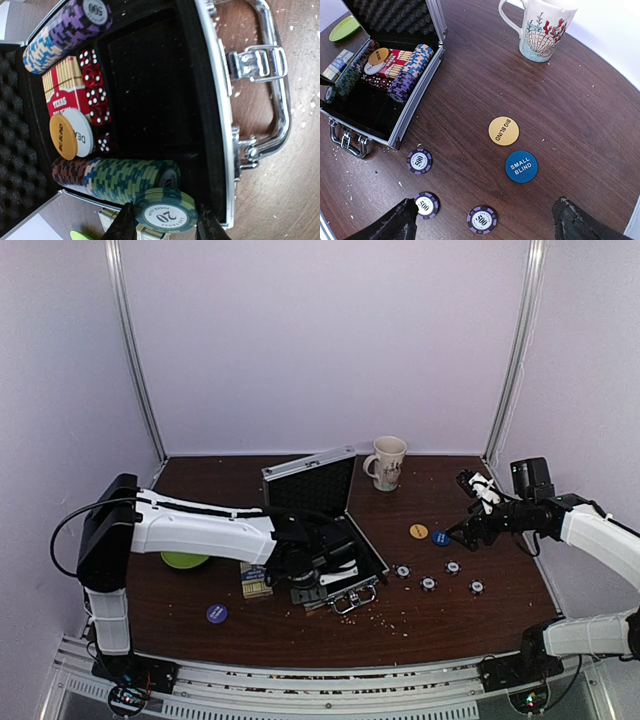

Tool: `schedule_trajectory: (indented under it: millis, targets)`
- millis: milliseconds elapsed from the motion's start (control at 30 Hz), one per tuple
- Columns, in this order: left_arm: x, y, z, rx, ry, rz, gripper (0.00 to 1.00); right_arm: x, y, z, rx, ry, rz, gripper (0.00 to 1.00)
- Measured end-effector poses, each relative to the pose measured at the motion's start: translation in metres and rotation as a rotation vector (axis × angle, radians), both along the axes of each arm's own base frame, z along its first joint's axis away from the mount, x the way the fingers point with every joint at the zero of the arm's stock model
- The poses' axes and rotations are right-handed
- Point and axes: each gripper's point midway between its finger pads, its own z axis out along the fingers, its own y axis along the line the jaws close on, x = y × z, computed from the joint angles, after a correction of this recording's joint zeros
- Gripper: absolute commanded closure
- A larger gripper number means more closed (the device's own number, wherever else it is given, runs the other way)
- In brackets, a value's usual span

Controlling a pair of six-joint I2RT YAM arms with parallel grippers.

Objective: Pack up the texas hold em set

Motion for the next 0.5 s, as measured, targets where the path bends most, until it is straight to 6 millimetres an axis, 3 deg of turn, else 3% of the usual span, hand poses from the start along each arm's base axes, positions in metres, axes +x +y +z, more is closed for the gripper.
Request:
schedule_trajectory:
  millis: [267, 500]
  targets:
    - [0.0017, -0.0067, -0.0045, 0.018, -0.017, -0.007, 0.89, 0.0000, 0.0001, -0.0001, 0.000, 0.000, 0.000, 0.05]
    - [0.0034, -0.0072, -0.0054, 0.028, -0.038, -0.007, 0.62, -0.0001, 0.0002, -0.0005, 0.000, 0.002, 0.001, 0.05]
